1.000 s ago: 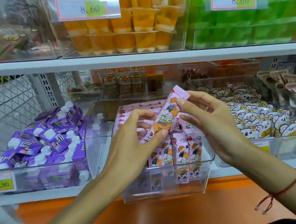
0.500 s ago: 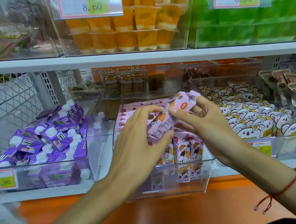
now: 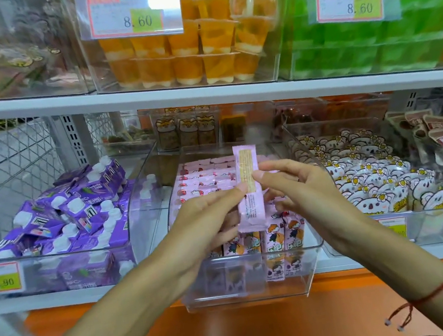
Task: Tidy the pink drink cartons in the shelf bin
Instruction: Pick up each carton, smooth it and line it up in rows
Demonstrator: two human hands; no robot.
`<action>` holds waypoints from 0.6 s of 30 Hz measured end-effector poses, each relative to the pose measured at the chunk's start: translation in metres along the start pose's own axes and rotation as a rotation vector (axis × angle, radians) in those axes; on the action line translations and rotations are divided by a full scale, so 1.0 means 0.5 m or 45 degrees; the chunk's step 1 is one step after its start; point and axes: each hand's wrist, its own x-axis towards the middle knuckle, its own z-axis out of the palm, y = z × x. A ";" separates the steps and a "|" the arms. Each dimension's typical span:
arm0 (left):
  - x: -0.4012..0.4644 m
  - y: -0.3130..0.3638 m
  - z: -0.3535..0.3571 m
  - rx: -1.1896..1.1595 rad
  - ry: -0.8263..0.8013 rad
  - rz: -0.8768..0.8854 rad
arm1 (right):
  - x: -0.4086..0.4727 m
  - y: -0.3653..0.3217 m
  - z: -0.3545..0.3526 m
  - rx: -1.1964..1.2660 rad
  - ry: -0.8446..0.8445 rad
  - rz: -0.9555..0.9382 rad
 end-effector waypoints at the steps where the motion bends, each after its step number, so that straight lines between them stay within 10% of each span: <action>1: 0.000 0.000 -0.002 0.010 -0.003 -0.001 | 0.001 0.001 0.001 0.013 -0.013 0.011; 18: 0.006 -0.016 -0.001 0.913 0.518 0.726 | -0.012 0.002 0.028 0.107 0.068 -0.138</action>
